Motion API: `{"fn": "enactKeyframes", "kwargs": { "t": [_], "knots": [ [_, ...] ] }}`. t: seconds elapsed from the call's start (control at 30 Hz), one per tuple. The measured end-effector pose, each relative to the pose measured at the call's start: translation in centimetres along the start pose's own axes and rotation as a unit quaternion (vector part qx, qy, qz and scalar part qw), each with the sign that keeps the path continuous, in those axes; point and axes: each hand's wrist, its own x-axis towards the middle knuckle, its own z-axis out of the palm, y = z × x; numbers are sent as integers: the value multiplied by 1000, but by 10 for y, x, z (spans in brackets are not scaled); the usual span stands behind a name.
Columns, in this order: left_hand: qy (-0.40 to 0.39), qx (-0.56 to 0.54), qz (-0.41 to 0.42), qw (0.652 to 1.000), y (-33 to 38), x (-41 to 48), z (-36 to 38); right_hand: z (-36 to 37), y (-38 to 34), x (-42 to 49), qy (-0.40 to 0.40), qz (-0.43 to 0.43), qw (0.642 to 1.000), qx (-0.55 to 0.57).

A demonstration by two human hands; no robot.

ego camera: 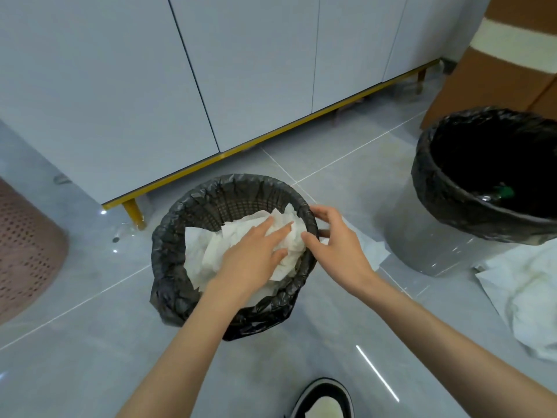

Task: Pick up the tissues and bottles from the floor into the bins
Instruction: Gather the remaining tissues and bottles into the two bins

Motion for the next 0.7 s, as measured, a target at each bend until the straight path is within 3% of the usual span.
{"fn": "enactKeyframes", "kwargs": {
  "t": [0.17,0.37,0.7],
  "knots": [
    [-107,66,28,992,-2,26,4,1,5,-5,-19,-12,1000,10],
    [-212,110,-4,971,-12,43,25,3,4,-9,-23,-7,998,59],
    [-276,112,-53,953,-22,55,45,5,9,-6,-12,54,992,117]
  ]
}}
